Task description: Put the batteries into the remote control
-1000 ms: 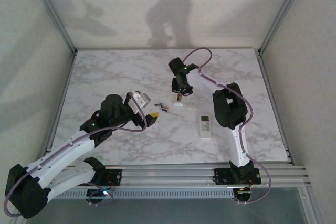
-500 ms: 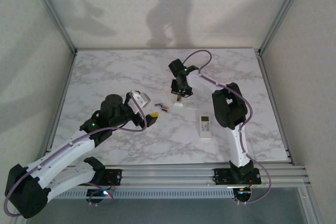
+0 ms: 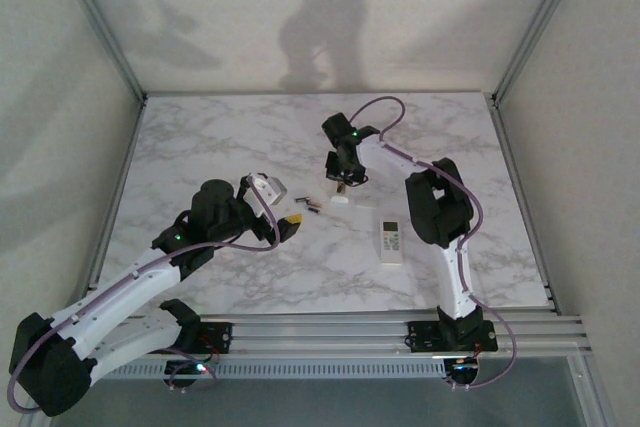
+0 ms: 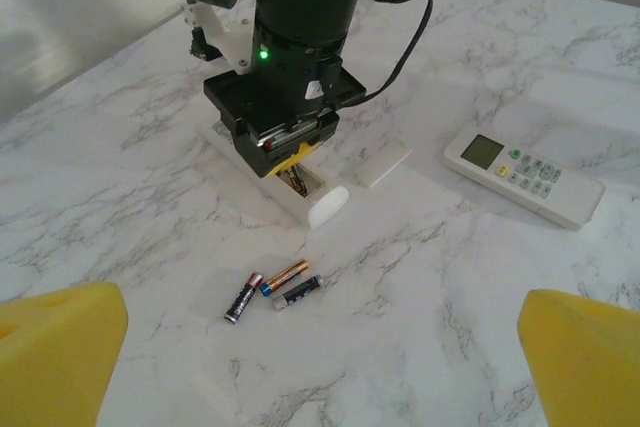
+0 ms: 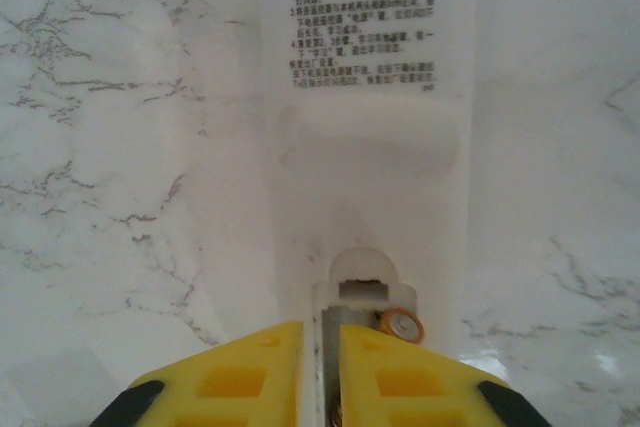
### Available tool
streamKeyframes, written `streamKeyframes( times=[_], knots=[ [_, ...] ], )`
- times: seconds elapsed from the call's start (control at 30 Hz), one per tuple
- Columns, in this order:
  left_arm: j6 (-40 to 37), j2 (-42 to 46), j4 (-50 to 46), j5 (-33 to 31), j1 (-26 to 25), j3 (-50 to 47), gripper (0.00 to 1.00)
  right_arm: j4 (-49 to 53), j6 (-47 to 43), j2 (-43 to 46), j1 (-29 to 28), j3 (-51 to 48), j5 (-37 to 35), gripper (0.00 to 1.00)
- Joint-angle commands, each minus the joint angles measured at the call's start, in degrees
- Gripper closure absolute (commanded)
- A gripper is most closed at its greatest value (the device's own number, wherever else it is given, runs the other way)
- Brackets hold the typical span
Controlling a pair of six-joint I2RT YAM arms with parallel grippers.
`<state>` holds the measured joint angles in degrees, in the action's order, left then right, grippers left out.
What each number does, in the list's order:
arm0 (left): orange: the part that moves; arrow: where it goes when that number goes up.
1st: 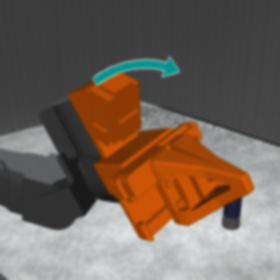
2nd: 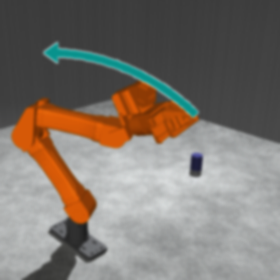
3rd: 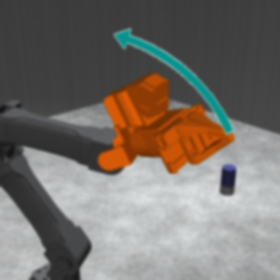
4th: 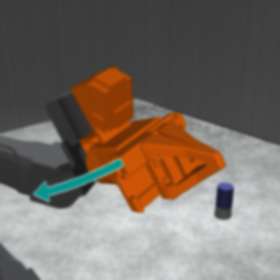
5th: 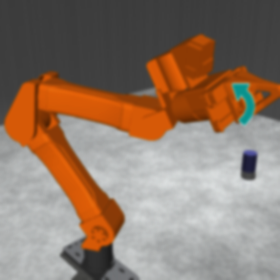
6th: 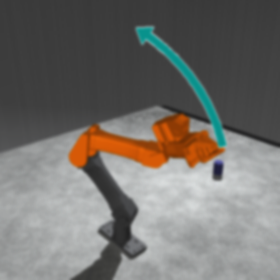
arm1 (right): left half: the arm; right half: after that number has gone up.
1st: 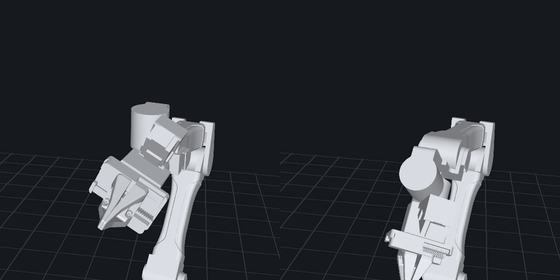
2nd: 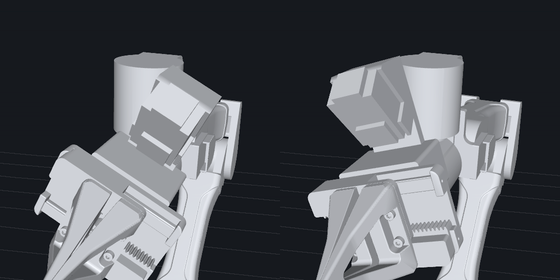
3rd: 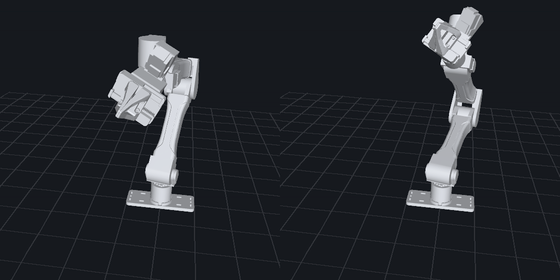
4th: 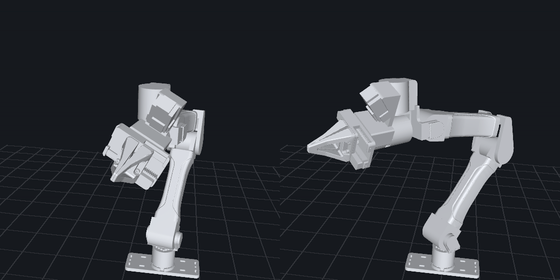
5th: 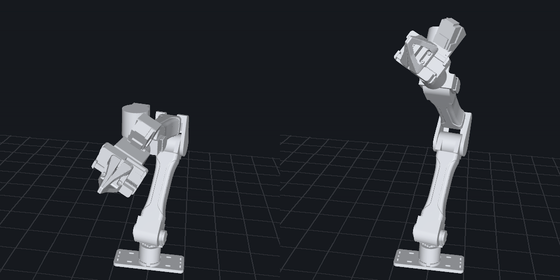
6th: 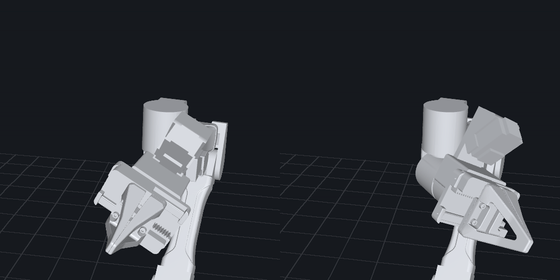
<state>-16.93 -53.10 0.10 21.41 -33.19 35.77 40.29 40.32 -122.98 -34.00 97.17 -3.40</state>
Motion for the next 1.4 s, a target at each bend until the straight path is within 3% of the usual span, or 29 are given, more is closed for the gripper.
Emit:
streamKeyframes(
  times=[0.0, 0.67, 0.9, 1.37],
  knots=[
    [-0.1, -0.2, -0.5, 0.1, 0.2, 1.5, 0.01, 2.8, 0.9, 4.5, 0.2, 0.0, -3.6, 0.82],
    [-0.2, -0.3, -0.8, -0.1, 0.2, 1.6, 0.01, 3.2, 0.4, -0.9, 0.7, 1.7, -4.9, 0.72],
    [-0.2, -0.8, -0.9, 0.0, 0.1, 1.7, 0.01, 2.2, 0.3, -1.3, 0.7, 0.8, -3.9, 0.80],
    [-0.1, -1.2, -1.1, 0.1, 0.2, 1.9, 0.01, 2.5, 2.0, -0.9, 0.2, -0.8, -1.4, 0.85]
  ],
)
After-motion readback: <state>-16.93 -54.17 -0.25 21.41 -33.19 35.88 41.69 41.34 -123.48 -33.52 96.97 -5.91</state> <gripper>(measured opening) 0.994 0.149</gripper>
